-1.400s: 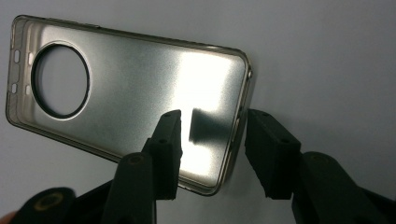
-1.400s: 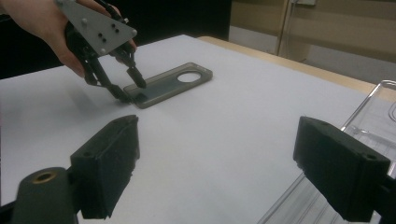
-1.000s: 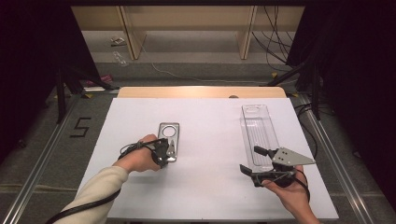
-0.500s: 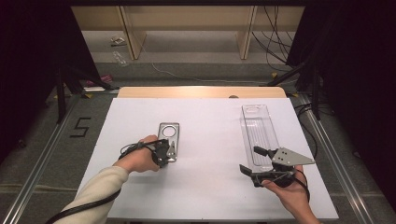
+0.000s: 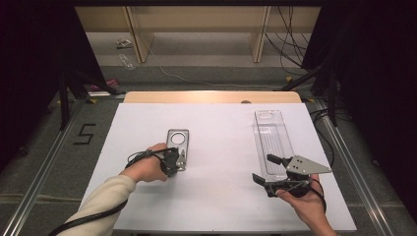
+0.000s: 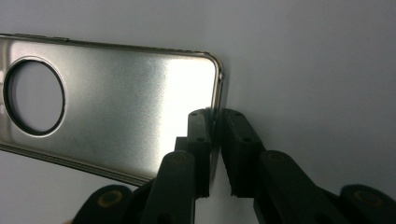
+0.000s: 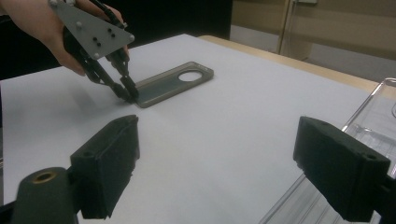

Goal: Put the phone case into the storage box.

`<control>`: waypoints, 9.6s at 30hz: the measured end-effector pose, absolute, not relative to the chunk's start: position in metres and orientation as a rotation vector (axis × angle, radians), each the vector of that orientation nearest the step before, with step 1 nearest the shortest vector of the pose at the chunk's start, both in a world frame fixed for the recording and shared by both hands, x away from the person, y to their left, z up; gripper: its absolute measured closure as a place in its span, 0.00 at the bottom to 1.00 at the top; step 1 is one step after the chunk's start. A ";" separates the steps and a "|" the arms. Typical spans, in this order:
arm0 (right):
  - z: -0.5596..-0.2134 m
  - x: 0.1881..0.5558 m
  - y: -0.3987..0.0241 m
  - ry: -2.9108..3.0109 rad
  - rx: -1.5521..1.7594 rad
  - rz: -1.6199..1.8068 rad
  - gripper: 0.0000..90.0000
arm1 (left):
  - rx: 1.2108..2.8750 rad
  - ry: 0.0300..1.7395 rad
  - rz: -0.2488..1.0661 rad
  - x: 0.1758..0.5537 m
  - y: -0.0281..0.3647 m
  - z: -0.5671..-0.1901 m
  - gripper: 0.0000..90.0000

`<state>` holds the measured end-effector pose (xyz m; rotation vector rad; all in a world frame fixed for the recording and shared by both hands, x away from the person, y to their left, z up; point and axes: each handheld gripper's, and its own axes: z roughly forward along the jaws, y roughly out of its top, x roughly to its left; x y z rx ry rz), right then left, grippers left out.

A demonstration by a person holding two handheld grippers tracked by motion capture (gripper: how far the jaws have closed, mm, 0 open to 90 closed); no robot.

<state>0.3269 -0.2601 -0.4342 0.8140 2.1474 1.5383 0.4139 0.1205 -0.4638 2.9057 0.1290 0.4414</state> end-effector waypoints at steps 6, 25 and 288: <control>-0.434 0.327 -0.260 2.148 0.817 1.537 0.17 | 2.907 0.119 0.452 0.414 0.120 -0.464 0.92; -0.434 0.327 -0.260 2.151 0.815 1.534 0.17 | 2.891 0.064 0.524 0.407 0.120 -0.467 0.96; -0.431 0.405 -0.173 2.133 0.924 1.632 0.18 | 2.631 -0.340 0.678 0.321 0.059 -0.422 0.98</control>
